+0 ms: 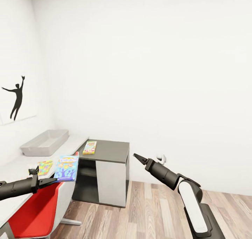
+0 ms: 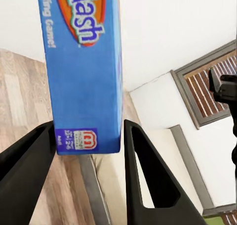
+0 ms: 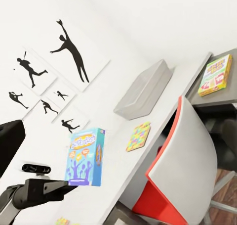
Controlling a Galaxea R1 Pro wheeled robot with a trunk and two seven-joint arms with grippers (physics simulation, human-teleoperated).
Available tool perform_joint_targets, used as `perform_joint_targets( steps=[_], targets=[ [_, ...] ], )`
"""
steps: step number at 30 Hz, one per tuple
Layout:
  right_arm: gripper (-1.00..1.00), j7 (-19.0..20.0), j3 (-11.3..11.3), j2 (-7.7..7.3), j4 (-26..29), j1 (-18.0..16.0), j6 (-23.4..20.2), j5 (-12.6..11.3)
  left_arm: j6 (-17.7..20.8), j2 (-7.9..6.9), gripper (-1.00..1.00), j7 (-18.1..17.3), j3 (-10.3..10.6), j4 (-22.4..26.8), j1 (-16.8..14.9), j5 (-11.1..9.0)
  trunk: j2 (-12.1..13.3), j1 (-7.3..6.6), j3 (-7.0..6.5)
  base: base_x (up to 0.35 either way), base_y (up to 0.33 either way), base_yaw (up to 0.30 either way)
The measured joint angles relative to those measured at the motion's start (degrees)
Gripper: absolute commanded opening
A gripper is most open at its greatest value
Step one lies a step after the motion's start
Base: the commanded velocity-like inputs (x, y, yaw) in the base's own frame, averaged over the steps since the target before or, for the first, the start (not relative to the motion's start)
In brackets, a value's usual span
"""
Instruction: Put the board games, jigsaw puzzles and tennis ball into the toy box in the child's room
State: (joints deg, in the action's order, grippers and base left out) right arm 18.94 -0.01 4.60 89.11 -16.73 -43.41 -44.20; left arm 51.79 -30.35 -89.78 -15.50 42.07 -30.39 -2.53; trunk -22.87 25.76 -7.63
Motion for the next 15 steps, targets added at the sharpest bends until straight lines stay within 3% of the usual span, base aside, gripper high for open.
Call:
perform_joint_targets(
  steps=[5, 8, 15],
  targets=[
    [1.00, 0.05, 0.00, -0.07, 0.03, -0.02, 0.02, 0.03, -0.08, -0.21, -1.00, 0.01, -6.72, -0.04, 0.50, 0.08, -0.02, -0.03, 0.15, 0.184, 0.000, 0.093],
    [1.00, 0.08, 0.00, -0.13, 0.09, -0.01, 0.00, 0.06, -0.14, -0.24, -1.00, 0.02, -9.70, -0.05, 0.94, 0.08, 0.01, 0.00, 0.16, 0.060, 0.000, 0.006],
    [1.00, 0.00, 0.59, 0.25, 0.62, 0.00, -0.17, 0.67, -0.16, -0.23, -1.00, 0.02, -9.99, -0.04, 0.97, 0.10, -0.01, 0.00, 0.16, 0.003, 0.000, 0.000]
  ],
)
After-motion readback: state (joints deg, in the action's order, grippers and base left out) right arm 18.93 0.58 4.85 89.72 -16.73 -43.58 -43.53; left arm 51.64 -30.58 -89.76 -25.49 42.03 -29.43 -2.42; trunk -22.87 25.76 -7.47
